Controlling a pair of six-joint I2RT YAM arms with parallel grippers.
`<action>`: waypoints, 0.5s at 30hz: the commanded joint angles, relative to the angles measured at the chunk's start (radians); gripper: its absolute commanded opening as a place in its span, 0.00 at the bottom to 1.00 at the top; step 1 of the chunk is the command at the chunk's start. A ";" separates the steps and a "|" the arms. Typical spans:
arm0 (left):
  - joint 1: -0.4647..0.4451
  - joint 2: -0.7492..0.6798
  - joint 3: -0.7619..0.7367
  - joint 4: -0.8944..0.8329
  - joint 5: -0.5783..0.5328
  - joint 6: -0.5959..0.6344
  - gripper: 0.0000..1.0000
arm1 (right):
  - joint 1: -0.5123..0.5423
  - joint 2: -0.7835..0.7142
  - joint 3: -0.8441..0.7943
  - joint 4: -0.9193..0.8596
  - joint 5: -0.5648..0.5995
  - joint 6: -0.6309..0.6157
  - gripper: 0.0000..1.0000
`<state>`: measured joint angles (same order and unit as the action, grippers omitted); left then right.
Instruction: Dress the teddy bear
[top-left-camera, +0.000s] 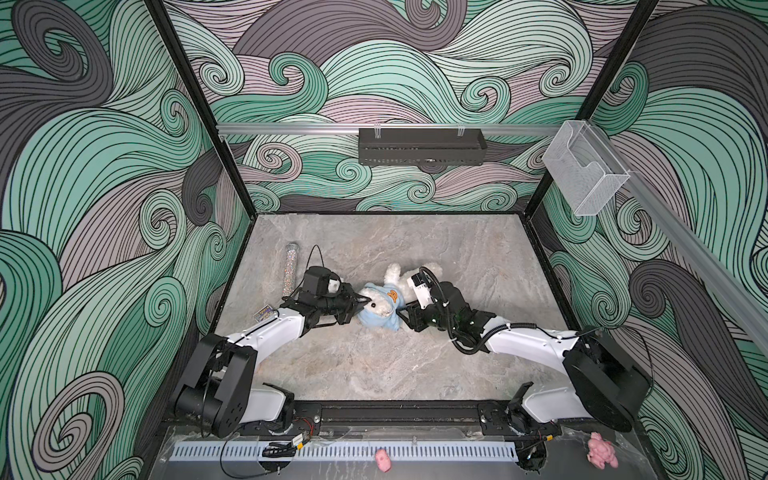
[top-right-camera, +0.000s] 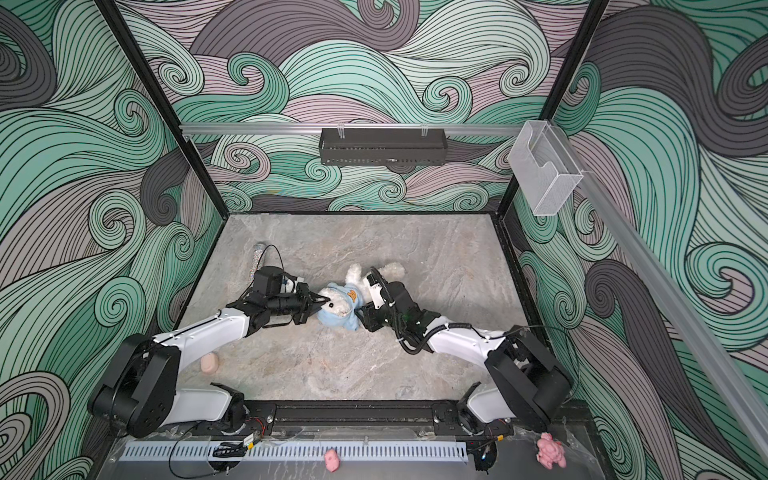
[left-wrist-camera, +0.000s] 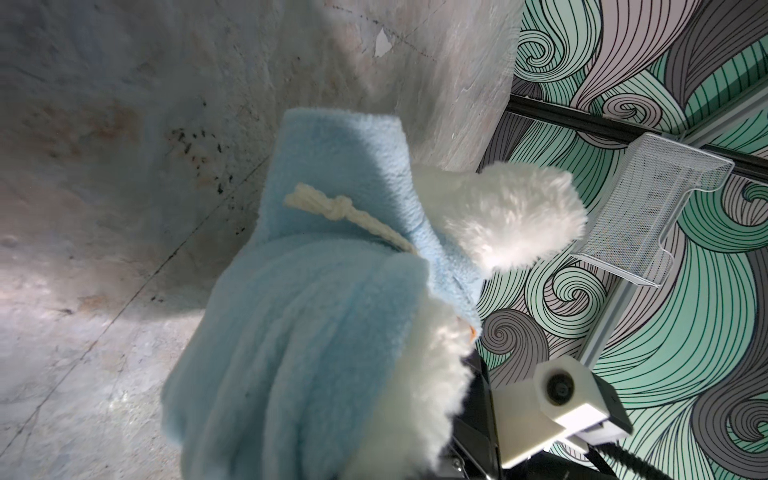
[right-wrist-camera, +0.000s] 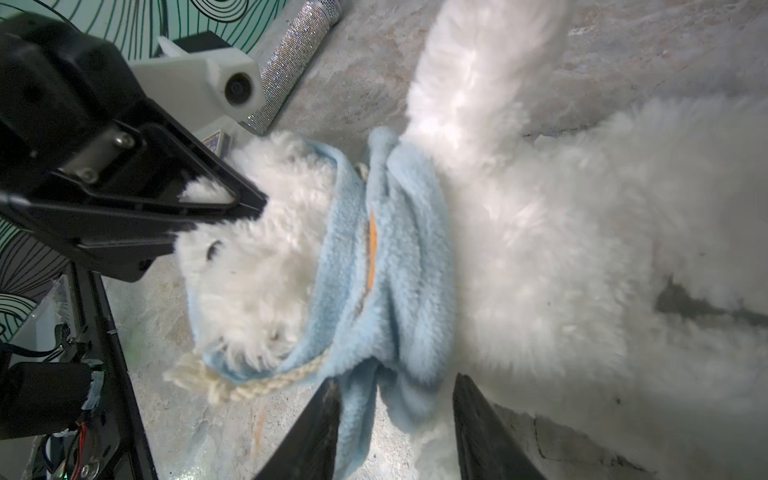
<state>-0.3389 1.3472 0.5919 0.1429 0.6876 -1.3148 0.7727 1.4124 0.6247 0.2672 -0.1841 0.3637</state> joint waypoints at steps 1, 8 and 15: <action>-0.009 0.005 0.039 0.039 0.007 -0.008 0.00 | 0.019 0.003 -0.003 0.002 0.009 0.048 0.46; -0.008 -0.008 0.046 0.021 0.007 -0.003 0.00 | 0.027 0.017 -0.028 -0.005 0.128 0.086 0.42; -0.008 -0.009 0.050 0.018 0.007 -0.002 0.00 | 0.032 0.059 -0.052 0.071 0.090 0.116 0.40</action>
<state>-0.3431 1.3502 0.5926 0.1417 0.6838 -1.3193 0.7975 1.4498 0.5861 0.2913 -0.0944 0.4477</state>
